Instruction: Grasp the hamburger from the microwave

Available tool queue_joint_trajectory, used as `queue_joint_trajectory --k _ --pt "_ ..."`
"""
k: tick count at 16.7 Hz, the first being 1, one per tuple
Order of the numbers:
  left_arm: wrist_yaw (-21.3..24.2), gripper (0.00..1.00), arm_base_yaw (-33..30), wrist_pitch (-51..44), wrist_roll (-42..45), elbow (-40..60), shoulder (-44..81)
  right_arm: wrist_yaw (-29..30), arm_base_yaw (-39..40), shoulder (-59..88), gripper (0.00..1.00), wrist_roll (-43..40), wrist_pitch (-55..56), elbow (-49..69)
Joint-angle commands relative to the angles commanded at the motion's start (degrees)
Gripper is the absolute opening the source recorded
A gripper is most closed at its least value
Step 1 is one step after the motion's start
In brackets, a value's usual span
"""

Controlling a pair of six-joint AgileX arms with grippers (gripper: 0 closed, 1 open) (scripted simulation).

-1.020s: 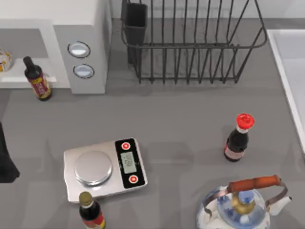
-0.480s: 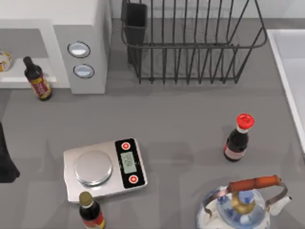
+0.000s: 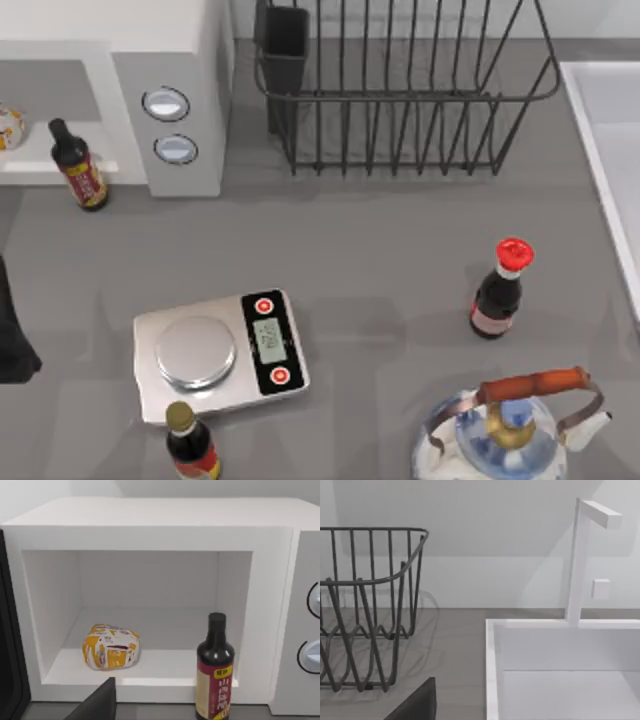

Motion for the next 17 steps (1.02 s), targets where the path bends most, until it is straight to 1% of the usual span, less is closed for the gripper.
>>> queue_joint_trajectory --k 4,8,12,17 --pt "0.1 1.0 0.3 0.7 0.1 0.7 1.6 0.0 0.0 0.0 1.0 0.0 0.0 0.0" --pt "0.9 1.0 2.0 4.9 0.5 4.6 11.6 0.0 0.0 0.0 1.0 0.0 0.0 0.0" --pt "2.2 1.0 4.8 12.1 1.2 11.5 28.6 0.0 0.0 0.0 1.0 0.0 0.0 0.0" --pt "4.6 1.0 8.9 23.8 2.3 22.6 55.9 0.0 0.0 0.0 1.0 0.0 0.0 0.0"
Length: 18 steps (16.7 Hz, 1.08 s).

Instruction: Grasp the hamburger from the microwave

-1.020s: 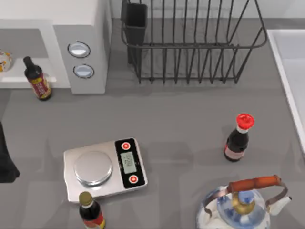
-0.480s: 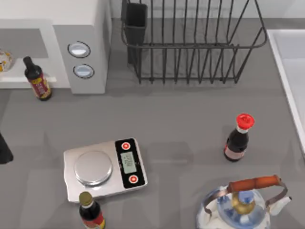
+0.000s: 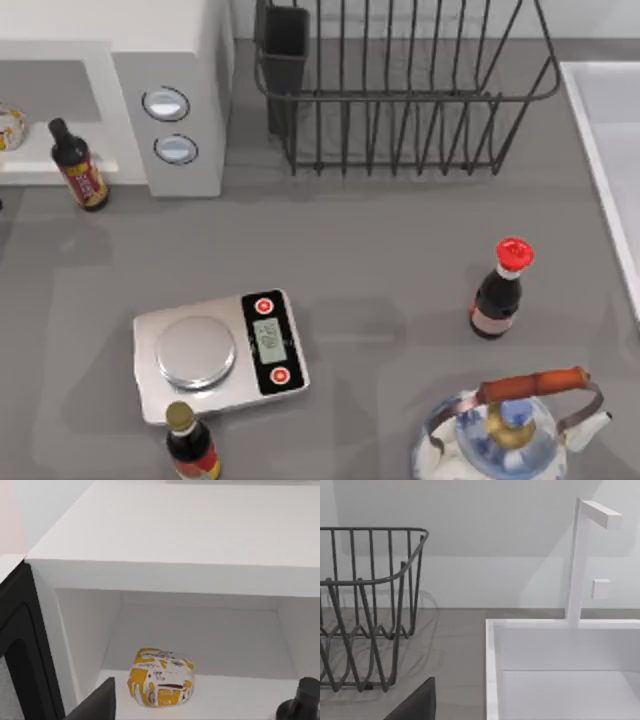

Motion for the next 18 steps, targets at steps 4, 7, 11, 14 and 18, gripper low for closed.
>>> queue_joint_trajectory --k 4,7,11,14,18 --pt "2.2 1.0 3.1 10.2 1.0 9.8 23.8 0.0 0.0 0.0 1.0 0.0 0.0 0.0" --pt "4.0 1.0 5.0 17.8 1.7 16.9 41.3 0.0 0.0 0.0 1.0 0.0 0.0 0.0" --pt "6.3 1.0 6.5 27.0 2.6 25.6 62.0 0.0 0.0 0.0 1.0 0.0 0.0 0.0" --pt "7.9 1.0 6.7 32.6 3.1 31.0 74.5 0.0 0.0 0.0 1.0 0.0 0.0 0.0" --pt "9.7 1.0 5.3 37.6 3.4 35.6 84.7 0.0 0.0 0.0 1.0 0.0 0.0 0.0"
